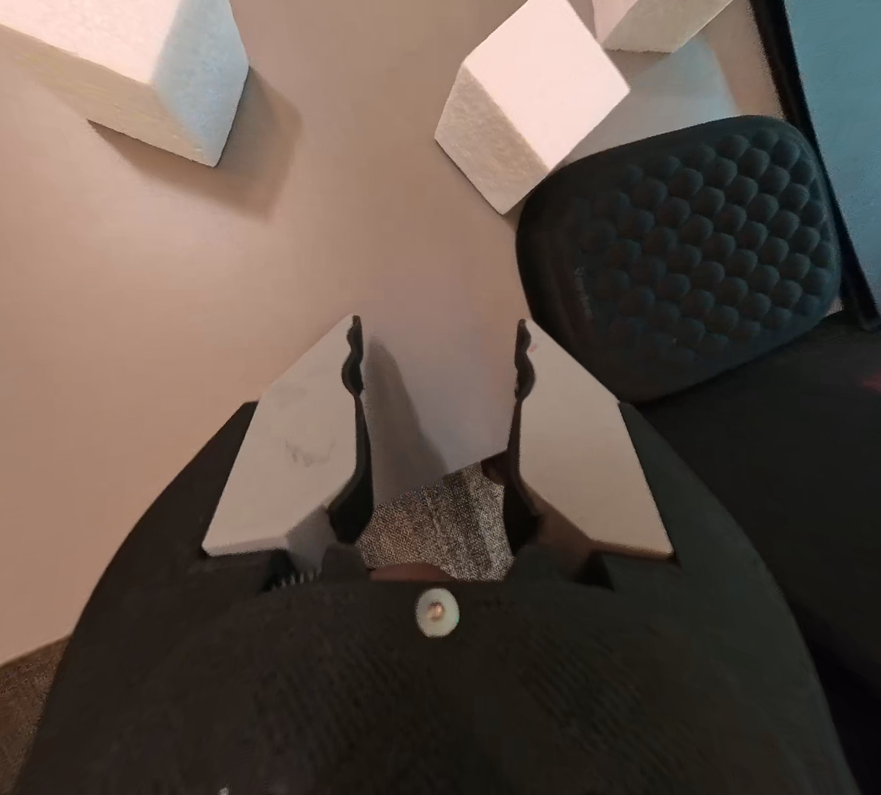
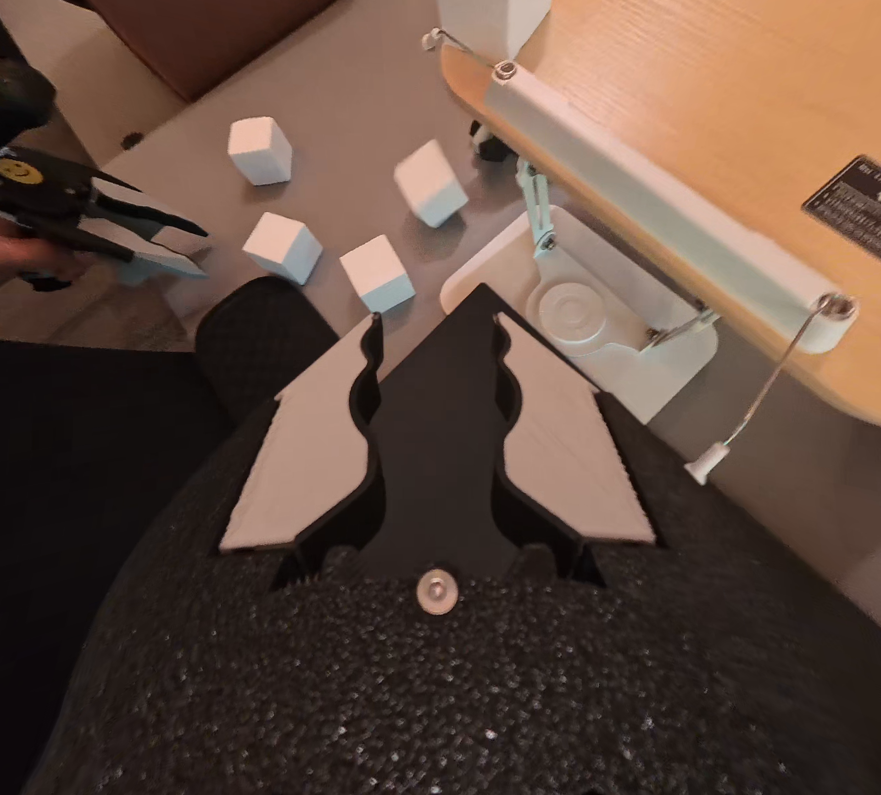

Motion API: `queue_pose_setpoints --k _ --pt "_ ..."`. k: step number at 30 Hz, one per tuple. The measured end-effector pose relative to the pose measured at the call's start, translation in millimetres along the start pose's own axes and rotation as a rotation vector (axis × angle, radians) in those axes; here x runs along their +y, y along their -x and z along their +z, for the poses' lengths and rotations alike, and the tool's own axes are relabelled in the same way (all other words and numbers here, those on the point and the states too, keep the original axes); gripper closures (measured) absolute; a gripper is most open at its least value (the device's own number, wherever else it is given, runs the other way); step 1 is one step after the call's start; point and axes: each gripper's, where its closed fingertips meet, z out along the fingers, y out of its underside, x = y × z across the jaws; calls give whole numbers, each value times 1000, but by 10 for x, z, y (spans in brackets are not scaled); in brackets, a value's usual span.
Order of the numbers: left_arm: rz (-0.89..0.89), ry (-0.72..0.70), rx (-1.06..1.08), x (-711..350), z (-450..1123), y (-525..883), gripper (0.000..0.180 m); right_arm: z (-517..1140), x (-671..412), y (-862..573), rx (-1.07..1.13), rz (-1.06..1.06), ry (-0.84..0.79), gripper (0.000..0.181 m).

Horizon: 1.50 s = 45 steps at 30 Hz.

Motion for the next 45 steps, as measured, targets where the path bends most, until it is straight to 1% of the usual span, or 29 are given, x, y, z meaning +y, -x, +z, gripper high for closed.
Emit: queue_pose_setpoints --k 2,6,8,12,15,20,25,28,33,36,39,40,42,45 --pt "-34 0 -8 -1 -79 -66 116 -49 125 107 -53 1 -15 136" --pt "-140 -3 -43 39 -271 -229 116 -54 468 328 -195 -28 32 130" --pt "-175 12 -70 86 -358 -281 116 -94 407 461 -254 -34 9 127" --pt "-207 51 -134 119 -507 -292 115 -162 199 735 -343 -57 -68 127" --pt "-191 49 -154 24 -593 -306 115 -144 245 855 -341 -122 -43 128" --pt "-75 45 -137 -292 -548 -327 110 -133 255 790 -240 -214 -32 129" --pt "77 27 -30 -712 -295 -399 106 -73 305 456 -94 -184 1 129" --pt "218 27 67 -931 -122 -441 105 -95 260 252 30 -103 -3 128" --pt "445 83 123 -1234 279 -341 102 -103 167 311 190 177 -151 129" --pt "465 164 150 -1323 598 -290 95 -81 228 374 315 238 -163 130" --pt "450 236 198 -1326 879 -338 93 -195 215 423 463 202 -135 133" --pt "450 254 204 -1321 955 -346 94 -259 174 446 504 188 -144 136" --pt "476 285 214 -1296 1066 -355 111 -346 121 497 551 183 -157 139" --pt "519 274 222 -1356 1086 -342 112 -376 155 553 573 202 -137 139"
